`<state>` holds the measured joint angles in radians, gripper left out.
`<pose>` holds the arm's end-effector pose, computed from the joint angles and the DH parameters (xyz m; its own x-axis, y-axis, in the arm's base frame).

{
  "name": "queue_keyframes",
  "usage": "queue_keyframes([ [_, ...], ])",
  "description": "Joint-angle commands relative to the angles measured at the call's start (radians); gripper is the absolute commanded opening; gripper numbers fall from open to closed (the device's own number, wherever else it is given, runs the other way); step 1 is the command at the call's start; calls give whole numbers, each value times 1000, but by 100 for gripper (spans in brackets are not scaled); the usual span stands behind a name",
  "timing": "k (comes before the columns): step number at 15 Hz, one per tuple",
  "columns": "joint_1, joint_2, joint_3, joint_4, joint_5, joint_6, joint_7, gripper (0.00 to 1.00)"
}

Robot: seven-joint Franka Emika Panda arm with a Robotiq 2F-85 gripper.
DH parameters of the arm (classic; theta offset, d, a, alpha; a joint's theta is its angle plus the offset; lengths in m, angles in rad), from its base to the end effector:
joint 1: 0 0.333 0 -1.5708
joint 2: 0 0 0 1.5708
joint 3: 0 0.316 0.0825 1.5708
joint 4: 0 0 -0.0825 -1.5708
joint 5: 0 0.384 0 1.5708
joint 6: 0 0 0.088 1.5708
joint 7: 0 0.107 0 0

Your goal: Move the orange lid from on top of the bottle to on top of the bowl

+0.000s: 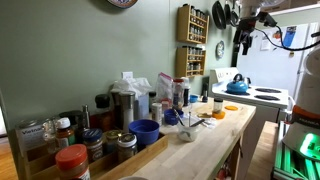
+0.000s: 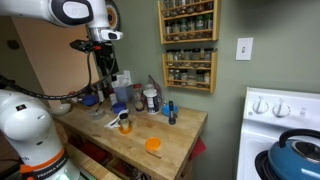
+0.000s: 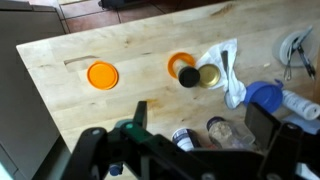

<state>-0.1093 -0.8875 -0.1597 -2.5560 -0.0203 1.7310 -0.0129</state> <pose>0.2809 -0.0878 0.5362 0.9781 -0.1998 0.0575 -0.1933 -0.9758 -0.1025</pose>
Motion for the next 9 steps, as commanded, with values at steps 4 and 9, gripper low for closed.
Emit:
queue_keyframes([
  [4,-54,204,219,-15,33,368,401,100],
  [9,-40,270,317,-9,5,415,557,100],
])
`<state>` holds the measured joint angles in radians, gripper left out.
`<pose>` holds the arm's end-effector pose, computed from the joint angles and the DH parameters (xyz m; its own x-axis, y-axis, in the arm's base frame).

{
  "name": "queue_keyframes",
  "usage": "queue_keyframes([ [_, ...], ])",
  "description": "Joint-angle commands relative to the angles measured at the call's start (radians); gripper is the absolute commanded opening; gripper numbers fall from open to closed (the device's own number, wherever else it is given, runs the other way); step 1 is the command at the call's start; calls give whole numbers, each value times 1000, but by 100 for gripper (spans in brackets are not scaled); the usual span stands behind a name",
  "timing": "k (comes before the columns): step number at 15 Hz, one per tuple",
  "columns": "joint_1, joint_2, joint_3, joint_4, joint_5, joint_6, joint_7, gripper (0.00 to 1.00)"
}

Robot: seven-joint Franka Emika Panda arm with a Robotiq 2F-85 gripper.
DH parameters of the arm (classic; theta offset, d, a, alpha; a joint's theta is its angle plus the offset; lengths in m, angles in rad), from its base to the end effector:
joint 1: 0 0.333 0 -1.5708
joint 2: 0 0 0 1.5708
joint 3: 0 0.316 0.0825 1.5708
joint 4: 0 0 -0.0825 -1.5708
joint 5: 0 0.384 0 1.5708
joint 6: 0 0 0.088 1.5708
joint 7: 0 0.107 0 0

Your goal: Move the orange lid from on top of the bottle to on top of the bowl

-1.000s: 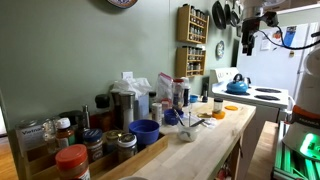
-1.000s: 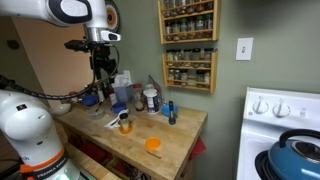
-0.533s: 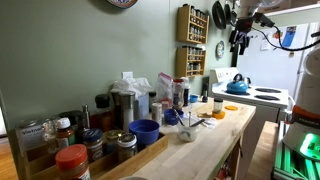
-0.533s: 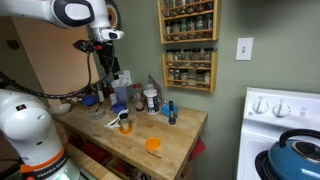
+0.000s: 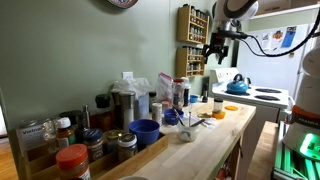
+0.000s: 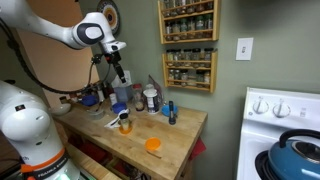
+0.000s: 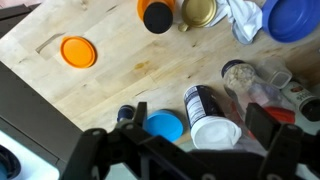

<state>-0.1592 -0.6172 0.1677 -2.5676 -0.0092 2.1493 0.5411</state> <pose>0.3803 0.0057 0.4821 0.8321 -0.5105 0.2167 -0.5215 -0.8532 -0.0076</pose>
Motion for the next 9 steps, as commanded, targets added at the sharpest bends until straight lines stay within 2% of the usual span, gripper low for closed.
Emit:
queue_keyframes([
  [1,13,22,4,6,-12,2,30,100],
  [9,3,37,3,21,-17,3,38,100],
])
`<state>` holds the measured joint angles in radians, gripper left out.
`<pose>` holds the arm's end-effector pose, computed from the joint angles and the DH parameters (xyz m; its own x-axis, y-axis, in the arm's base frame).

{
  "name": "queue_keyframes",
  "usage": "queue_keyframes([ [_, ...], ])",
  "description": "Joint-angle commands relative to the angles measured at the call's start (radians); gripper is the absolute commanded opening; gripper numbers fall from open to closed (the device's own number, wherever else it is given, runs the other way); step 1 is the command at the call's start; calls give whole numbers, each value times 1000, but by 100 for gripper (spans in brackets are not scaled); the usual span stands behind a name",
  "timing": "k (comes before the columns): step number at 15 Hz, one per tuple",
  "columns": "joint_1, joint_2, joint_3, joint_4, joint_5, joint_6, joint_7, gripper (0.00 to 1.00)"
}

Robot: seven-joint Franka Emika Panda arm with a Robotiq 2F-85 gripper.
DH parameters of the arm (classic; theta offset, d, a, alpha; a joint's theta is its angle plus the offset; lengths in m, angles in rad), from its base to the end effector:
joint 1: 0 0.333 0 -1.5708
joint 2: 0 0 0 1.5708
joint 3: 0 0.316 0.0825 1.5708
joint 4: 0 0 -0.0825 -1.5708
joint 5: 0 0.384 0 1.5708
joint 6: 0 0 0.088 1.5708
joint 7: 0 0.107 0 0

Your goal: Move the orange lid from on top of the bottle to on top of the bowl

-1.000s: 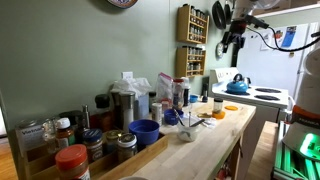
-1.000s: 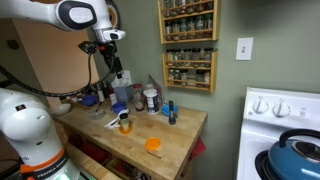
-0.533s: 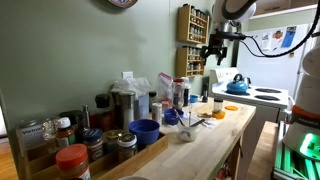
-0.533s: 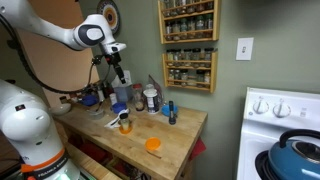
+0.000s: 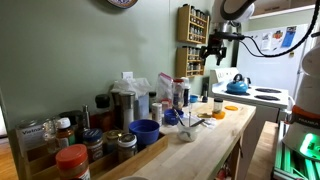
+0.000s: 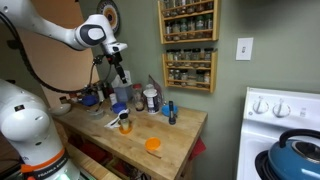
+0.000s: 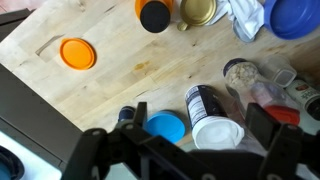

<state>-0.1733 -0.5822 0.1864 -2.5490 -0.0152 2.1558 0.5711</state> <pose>0.3892 0.0076 0.4779 0.8219 -0.5286 0.2125 -0.5411 -0.8410 0.0011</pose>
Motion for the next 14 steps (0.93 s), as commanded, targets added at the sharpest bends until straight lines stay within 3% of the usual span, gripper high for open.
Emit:
queue_keyframes([
  [1,17,2,-16,2,-11,-3,8,100],
  [4,17,2,-16,2,-11,-3,8,100],
  [6,35,48,16,-3,17,58,60,100],
  [9,102,135,6,33,110,103,56,100],
  [13,126,239,33,76,117,171,131,100],
  [14,128,179,13,45,98,140,105,100],
])
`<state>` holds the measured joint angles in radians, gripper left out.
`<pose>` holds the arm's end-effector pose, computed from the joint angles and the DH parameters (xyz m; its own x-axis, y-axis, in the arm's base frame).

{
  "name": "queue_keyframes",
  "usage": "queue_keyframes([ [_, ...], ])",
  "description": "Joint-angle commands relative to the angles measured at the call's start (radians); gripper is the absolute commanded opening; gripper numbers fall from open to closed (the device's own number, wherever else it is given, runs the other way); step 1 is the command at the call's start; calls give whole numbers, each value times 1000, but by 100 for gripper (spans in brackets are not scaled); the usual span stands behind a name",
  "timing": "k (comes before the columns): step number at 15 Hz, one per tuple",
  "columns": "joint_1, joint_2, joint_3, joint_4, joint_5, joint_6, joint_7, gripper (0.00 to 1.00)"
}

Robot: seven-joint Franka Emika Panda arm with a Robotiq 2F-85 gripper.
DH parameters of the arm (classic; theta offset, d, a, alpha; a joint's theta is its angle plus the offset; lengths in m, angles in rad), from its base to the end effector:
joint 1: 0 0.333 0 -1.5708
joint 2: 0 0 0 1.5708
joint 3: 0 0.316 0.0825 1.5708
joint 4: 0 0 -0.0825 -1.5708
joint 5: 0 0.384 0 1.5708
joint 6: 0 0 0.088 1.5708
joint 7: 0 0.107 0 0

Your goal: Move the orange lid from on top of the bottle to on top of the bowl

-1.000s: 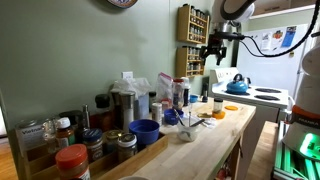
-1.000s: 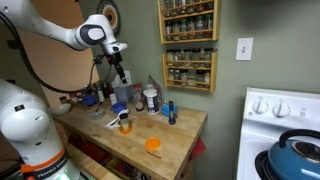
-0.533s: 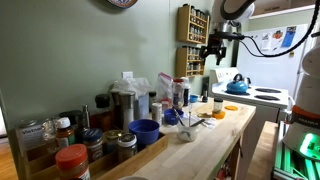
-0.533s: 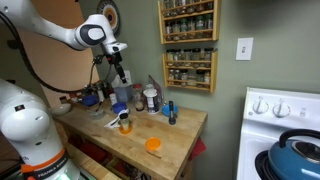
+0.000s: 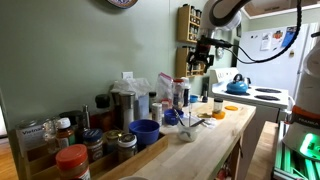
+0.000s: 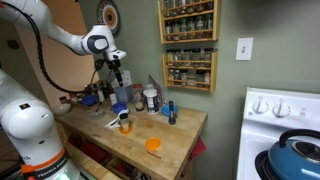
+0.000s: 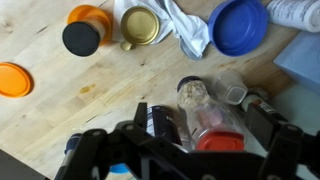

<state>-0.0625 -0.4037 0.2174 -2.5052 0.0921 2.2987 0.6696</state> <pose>0.4273 0.0706 0.4409 0.8228 -0.5476 0.1523 -0.5359 -0.8367 -0.1132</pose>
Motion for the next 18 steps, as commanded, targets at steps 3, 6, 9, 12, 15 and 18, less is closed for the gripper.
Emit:
queue_keyframes([
  [3,29,53,-17,26,-10,20,24,100],
  [6,-16,75,1,41,-58,78,176,100],
  [9,-19,127,-29,85,-79,101,170,100],
  [12,2,188,-64,129,-78,97,76,100],
  [15,9,239,-69,173,-117,100,26,100],
  [18,16,209,-79,151,-99,87,53,100],
])
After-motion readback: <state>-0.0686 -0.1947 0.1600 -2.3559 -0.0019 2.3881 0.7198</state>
